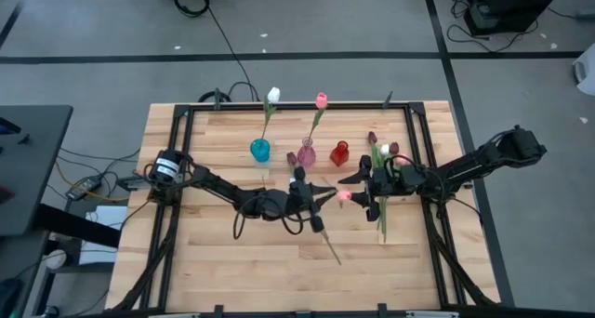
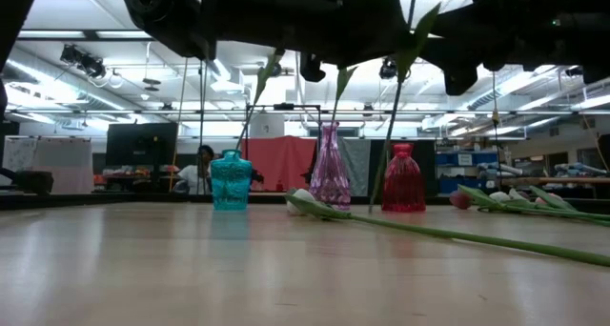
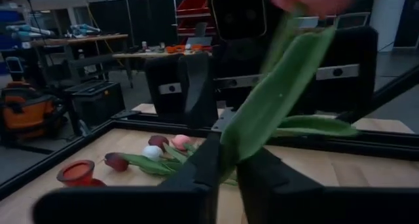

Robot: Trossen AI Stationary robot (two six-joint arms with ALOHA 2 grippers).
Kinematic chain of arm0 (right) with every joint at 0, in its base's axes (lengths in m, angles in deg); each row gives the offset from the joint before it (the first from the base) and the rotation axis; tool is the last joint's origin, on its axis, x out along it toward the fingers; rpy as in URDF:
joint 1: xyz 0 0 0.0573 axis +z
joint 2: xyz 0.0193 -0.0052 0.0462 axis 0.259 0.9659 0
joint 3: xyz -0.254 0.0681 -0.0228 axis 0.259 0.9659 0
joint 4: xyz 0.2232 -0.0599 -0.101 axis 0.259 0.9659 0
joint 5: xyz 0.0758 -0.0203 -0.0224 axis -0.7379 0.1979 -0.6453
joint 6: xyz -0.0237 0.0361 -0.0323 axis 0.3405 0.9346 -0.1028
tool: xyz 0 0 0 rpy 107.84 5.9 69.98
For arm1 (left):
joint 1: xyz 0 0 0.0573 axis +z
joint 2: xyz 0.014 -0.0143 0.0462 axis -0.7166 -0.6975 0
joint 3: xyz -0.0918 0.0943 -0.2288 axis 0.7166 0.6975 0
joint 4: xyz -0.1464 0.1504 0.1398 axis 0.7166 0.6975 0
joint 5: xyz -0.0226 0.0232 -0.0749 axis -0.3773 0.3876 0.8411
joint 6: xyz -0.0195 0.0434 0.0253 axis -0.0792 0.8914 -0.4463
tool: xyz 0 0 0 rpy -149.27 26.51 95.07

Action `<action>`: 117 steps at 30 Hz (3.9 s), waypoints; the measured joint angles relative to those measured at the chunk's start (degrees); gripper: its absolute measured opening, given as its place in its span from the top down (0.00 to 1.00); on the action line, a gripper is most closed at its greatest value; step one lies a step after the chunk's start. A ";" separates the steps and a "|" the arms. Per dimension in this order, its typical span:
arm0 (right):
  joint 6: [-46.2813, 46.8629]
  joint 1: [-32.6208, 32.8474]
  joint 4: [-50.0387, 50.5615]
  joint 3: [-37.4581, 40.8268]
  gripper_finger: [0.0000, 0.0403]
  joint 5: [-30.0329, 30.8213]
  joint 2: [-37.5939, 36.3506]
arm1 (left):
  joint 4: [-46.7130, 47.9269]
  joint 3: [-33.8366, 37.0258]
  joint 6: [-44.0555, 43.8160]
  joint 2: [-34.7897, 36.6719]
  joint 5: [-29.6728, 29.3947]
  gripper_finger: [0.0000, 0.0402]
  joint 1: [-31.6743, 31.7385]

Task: Sort flowers into vase by color
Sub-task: Put the left pink tulip into the pink vase, then put the left white tulip into the blue vase

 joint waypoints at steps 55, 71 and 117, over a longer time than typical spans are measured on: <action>-0.10 0.16 27.09 0.00 0.52 3.04 -25.07 | 16.48 0.94 2.54 25.15 -10.79 0.94 12.11; -0.10 0.16 27.02 0.00 0.52 3.02 -25.09 | 24.12 0.92 -7.70 25.16 -5.88 0.94 18.70; -1.63 0.27 28.47 0.02 0.52 2.56 -25.10 | 55.46 0.85 -47.34 18.99 -12.33 0.53 0.47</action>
